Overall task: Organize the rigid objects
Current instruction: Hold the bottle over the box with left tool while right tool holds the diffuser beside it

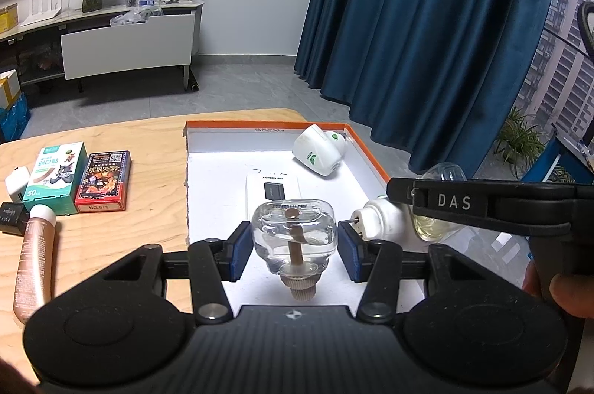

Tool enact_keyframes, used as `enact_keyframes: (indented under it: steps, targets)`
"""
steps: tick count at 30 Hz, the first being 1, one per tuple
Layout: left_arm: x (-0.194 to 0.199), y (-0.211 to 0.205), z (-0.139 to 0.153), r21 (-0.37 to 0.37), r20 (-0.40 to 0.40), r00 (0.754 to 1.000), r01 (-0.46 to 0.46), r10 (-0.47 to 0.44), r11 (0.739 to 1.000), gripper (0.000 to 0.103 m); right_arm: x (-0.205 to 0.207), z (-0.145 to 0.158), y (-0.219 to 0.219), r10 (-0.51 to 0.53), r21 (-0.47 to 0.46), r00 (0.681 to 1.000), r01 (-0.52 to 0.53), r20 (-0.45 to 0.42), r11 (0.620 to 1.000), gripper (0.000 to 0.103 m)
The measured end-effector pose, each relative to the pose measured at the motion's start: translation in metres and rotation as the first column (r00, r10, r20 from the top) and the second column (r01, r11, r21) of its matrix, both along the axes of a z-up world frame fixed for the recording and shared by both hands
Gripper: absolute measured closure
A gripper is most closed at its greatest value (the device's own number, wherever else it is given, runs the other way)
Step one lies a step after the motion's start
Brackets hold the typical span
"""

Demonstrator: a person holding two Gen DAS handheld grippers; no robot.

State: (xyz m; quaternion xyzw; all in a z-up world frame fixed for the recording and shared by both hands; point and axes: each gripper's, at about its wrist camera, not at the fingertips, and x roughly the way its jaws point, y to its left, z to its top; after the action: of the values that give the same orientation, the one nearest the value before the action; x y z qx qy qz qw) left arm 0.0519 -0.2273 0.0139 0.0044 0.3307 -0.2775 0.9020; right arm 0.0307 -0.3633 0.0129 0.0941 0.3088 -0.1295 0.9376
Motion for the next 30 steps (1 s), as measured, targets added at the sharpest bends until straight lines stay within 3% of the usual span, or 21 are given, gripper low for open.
enact_keyframes:
  steps: [30]
  targets:
    - [0.004,-0.002,-0.002,0.01,-0.012,1.0,0.013,-0.013,1.0,0.053,0.014,-0.007,-0.005,0.0,0.001,0.999,0.0,-0.043,1.0,0.057]
